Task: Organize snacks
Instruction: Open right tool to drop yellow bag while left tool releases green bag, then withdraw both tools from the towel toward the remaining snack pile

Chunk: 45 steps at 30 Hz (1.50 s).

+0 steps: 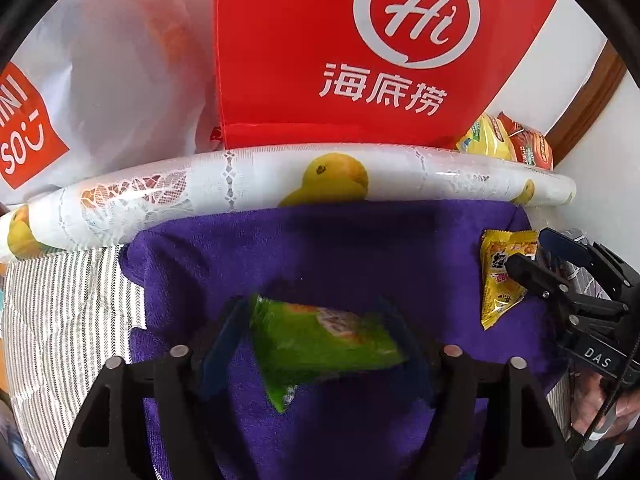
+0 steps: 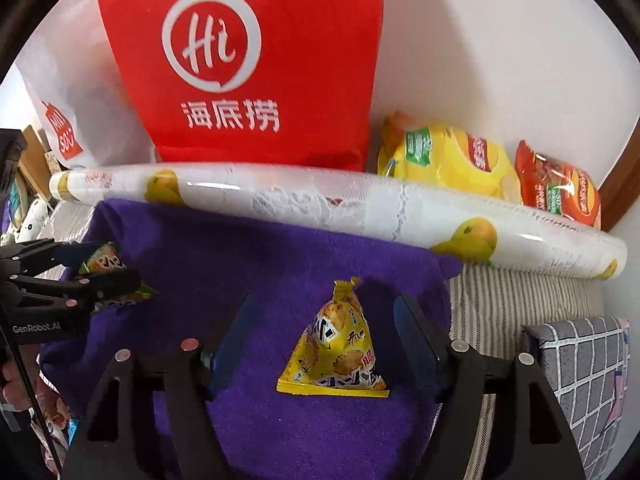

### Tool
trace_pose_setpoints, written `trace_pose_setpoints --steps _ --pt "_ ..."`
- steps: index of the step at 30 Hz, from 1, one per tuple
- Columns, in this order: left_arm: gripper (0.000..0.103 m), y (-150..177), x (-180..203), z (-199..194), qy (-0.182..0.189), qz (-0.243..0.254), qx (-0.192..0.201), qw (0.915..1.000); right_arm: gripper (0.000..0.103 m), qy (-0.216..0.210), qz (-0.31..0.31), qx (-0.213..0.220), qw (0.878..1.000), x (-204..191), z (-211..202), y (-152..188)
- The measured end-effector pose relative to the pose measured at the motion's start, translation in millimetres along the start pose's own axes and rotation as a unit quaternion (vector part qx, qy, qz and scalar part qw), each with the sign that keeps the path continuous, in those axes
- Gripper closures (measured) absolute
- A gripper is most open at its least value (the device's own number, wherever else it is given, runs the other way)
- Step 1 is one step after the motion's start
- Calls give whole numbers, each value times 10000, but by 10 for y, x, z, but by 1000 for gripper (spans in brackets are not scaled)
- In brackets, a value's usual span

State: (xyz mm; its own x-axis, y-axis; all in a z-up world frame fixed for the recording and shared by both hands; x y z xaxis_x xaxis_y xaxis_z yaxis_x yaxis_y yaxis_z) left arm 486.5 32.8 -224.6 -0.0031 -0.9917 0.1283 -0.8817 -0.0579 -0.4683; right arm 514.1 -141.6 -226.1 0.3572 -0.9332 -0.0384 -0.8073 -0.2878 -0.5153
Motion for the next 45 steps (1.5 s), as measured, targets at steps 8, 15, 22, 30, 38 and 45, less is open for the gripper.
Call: trace_pose_setpoints --steps 8,15,22,30,38,45 --pt "24 -50 -38 -235 -41 -29 198 9998 31 203 43 160 9997 -57 -174 -84" --pt "24 -103 -28 -650 -198 96 695 9973 29 457 75 354 9983 -181 -505 -7" --pt "24 20 -82 -1157 -388 144 1107 9930 29 635 -4 627 9960 -306 -977 173" --pt "24 478 -247 -1584 -316 -89 1177 9925 28 -457 498 672 9954 -509 -1485 476" --pt "24 966 -430 -1884 -170 -281 1124 9931 20 -801 832 708 9908 -714 -1822 937" --pt "24 1340 -524 -2031 -182 -433 1178 9919 20 -573 653 578 9945 -890 -1893 1373"
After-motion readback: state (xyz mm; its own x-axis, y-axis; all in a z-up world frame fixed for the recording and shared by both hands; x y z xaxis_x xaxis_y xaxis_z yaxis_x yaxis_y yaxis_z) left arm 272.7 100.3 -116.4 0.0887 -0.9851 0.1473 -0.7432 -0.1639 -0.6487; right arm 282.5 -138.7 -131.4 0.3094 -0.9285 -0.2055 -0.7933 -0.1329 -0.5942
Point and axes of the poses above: each gripper's, at about its wrist camera, not at the fingertips, and z roughly the way its jaws point, x to its right, y to its underside, the point moved 7 cm from there along z, roughly the way its jaws point, and after that the axes turned 3 degrees about -y, right-handed, at the moved point
